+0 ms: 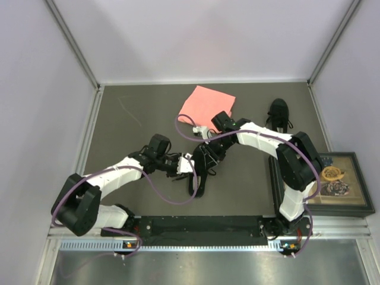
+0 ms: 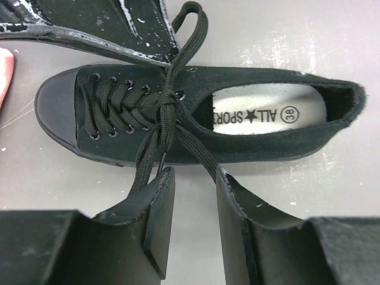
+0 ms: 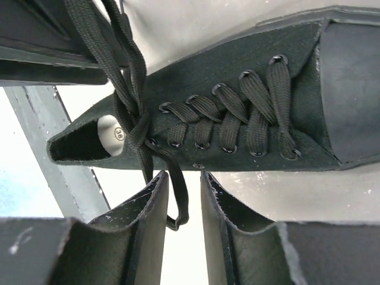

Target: Tie the shoes

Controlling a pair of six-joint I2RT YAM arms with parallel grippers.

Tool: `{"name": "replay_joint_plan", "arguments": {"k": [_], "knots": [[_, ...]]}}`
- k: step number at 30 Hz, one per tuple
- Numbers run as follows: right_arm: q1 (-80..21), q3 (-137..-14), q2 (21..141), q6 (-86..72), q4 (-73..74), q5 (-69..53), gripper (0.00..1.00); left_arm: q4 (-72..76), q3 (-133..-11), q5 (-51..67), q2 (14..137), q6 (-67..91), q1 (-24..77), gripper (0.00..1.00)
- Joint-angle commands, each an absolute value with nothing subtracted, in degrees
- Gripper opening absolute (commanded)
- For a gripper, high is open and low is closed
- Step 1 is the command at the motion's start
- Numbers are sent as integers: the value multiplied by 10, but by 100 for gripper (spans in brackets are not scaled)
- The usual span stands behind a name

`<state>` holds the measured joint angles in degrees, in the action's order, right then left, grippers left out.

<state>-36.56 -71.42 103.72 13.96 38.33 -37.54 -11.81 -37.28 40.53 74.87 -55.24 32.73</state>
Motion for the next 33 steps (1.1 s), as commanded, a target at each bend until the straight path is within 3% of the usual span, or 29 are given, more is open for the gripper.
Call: {"name": "replay_joint_plan", "arguments": {"k": [1, 7, 14, 21, 30, 33], "knots": [[-376, -745, 1041, 149, 367, -383, 28, -85, -395, 407, 758, -545, 329, 39], [-377, -750, 1043, 151, 367, -383, 25, -83, -399, 392, 765, -537, 329, 39], [-377, -755, 1044, 157, 374, -388, 9, -103, -397, 341, 752, -534, 328, 42], [-379, -757, 1045, 151, 372, -399, 0, -81, -401, 393, 758, -535, 329, 45], [-383, -764, 1043, 151, 381, -409, 0, -66, -417, 403, 779, -528, 346, 40], [-386, -766, 1046, 152, 383, -410, 13, -63, -414, 403, 780, -524, 352, 39]]}}
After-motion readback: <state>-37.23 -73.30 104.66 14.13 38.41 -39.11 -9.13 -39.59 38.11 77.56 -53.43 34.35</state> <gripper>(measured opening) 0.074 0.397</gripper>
